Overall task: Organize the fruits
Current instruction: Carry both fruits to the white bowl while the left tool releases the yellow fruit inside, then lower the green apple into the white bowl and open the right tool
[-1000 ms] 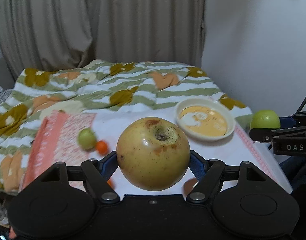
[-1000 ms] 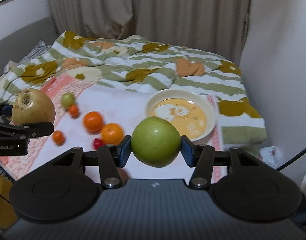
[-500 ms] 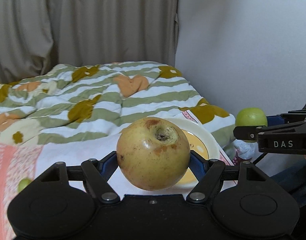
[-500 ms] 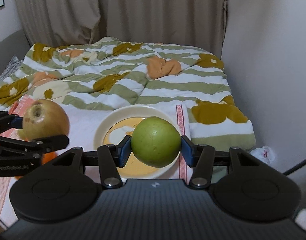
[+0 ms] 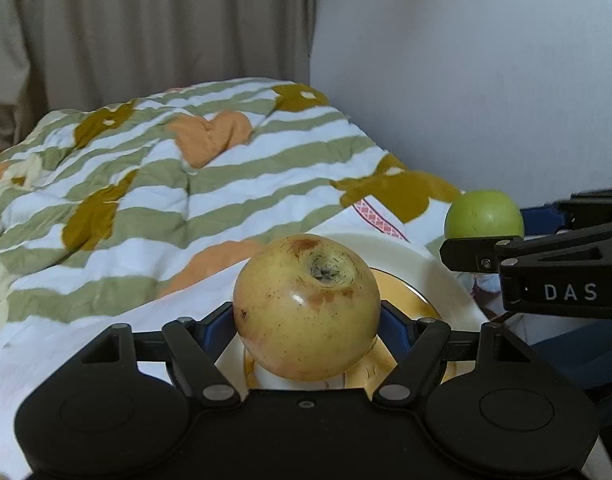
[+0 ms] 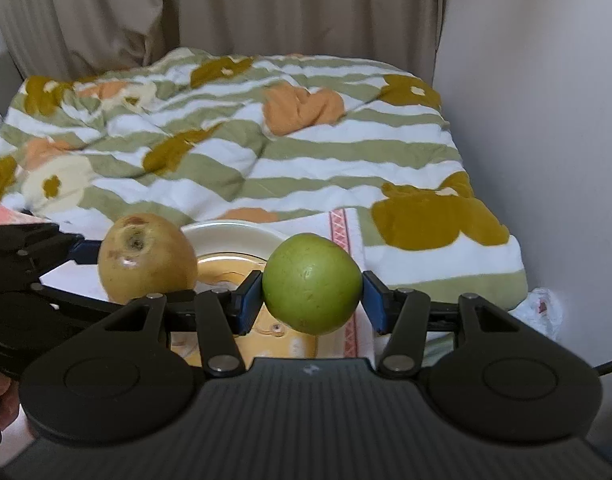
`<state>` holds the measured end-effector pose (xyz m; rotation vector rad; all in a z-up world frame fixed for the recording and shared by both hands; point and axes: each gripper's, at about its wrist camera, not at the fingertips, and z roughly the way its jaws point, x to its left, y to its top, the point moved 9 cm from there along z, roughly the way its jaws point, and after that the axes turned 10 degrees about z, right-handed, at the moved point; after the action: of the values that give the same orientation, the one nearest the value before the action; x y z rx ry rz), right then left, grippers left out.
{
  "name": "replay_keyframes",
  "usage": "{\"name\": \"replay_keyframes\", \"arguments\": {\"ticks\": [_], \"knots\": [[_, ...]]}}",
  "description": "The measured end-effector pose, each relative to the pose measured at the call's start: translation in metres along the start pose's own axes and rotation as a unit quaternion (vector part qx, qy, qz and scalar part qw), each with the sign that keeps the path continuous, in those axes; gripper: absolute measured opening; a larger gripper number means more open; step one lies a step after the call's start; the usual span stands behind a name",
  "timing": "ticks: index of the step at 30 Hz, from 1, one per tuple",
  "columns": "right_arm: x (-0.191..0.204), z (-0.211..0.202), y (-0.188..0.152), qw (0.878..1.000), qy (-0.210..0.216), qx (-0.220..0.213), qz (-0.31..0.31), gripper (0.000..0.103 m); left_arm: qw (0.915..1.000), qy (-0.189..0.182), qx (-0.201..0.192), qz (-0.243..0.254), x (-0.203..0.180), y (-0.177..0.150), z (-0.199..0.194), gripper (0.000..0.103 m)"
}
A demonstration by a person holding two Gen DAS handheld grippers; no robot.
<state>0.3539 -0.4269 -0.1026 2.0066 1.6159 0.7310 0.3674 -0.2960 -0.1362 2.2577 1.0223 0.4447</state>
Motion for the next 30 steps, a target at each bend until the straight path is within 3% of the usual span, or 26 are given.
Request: {"name": "replay_keyframes", "arguments": {"ticks": [8,16,19,24,30], "knots": [[-0.016,0.016,0.002,1.0,-0.011,0.009,0.02,0.068,0.999,-0.007,0.015,0.041,-0.009,-0.002,0.043,0.078],[-0.03,0.016,0.001,0.999,-0.011,0.009,0.04,0.068,0.9976,0.005,0.011,0.068,-0.012,0.003,0.054,0.082],[-0.035,0.012,0.002,0.999,-0.007,0.006,0.046,0.068,0.997,0.012,0.001,0.076,-0.014,0.007,0.047,0.1],[-0.037,0.005,0.004,0.999,0.005,0.004,0.037,0.068,0.996,0.038,-0.001,0.081,-0.011,0.009,0.023,0.101],[-0.024,0.002,0.005,0.999,0.033,0.003,0.004,0.068,0.9979,0.057,-0.009,0.031,0.006,0.001,-0.021,0.101]]}}
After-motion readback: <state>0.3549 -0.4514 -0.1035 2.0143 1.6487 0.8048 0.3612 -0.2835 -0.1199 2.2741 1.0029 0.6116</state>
